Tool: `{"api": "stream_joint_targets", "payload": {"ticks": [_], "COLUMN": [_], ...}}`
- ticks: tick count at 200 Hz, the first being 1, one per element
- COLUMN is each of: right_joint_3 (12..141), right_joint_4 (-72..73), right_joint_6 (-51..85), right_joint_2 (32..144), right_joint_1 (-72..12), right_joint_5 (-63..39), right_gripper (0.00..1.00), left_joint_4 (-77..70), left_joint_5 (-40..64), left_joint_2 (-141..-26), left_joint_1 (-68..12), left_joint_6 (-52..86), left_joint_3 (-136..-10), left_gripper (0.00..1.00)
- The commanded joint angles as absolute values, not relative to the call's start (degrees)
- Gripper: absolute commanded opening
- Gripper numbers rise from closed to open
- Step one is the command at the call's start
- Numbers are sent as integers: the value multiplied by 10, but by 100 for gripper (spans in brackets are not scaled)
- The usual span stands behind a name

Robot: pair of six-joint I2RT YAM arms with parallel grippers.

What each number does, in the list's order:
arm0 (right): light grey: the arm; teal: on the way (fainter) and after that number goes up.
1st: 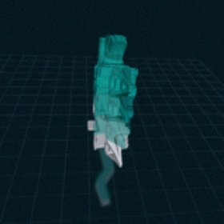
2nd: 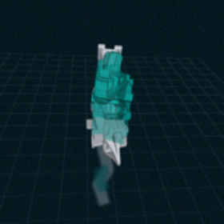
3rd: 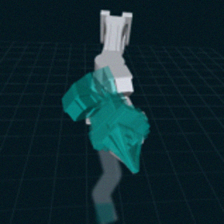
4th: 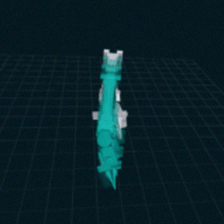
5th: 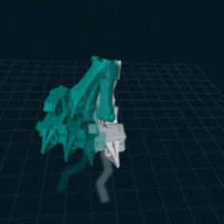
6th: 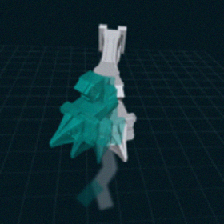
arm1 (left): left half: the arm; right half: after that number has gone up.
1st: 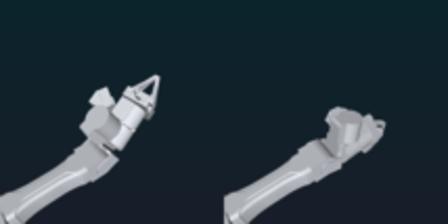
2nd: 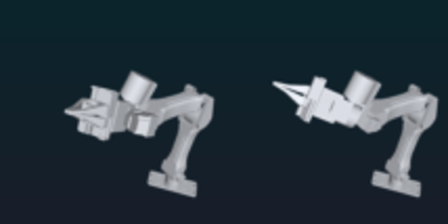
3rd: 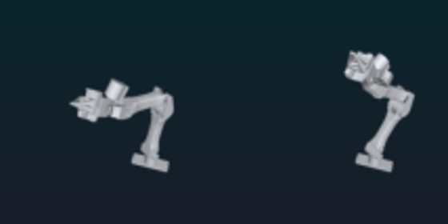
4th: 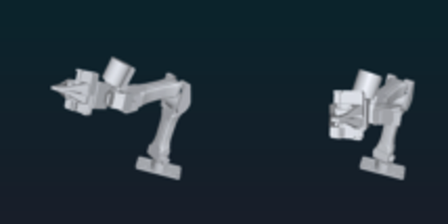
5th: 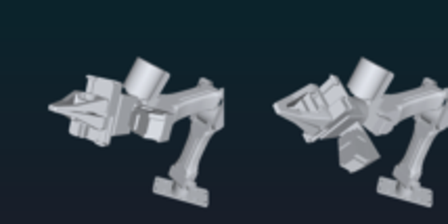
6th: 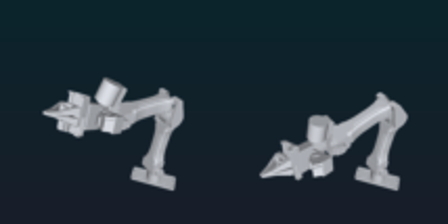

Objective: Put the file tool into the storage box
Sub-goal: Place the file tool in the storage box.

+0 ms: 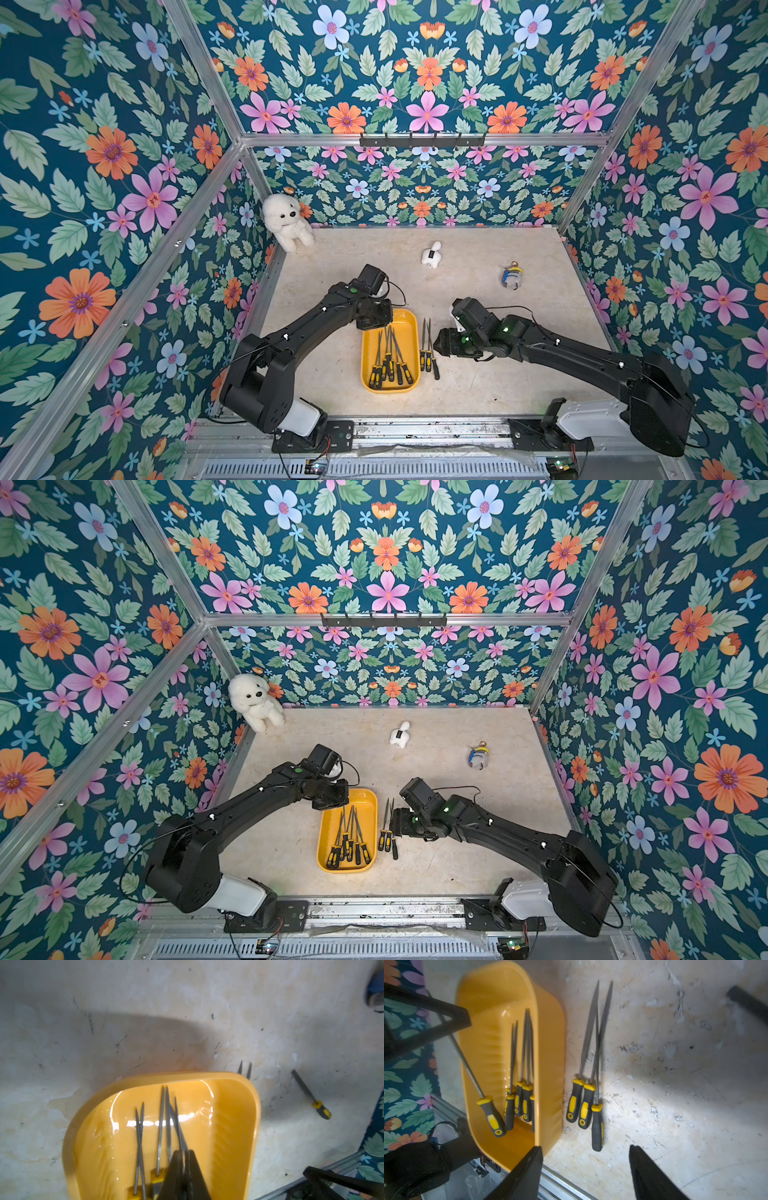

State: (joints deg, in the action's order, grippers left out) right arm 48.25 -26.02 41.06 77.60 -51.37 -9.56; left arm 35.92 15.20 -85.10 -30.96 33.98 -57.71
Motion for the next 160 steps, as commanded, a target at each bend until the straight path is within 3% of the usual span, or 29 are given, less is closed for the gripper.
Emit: {"api": "stream_joint_targets", "payload": {"ticks": [1, 101, 127, 160], "right_joint_3": [476, 509, 514, 524], "right_joint_4": [-264, -268, -271, -288], "right_joint_6": [425, 390, 383, 373], "right_joint_2": [796, 900, 913, 933], "right_joint_1": [-513, -517, -522, -534], "right_joint_5": [-112, -139, -141, -135], "right_gripper": [71, 64, 63, 60], "left_joint_4": [350, 296, 288, 291], "left_joint_5": [142, 136, 135, 131], "left_joint_2": [-855, -875, -875, -871], "left_joint_1": [-311, -331, -333, -333], "left_joint_6": [324, 345, 351, 351], "left_joint_3": [-565, -500, -492, -494], "left_gripper": [0, 0, 13, 22]}}
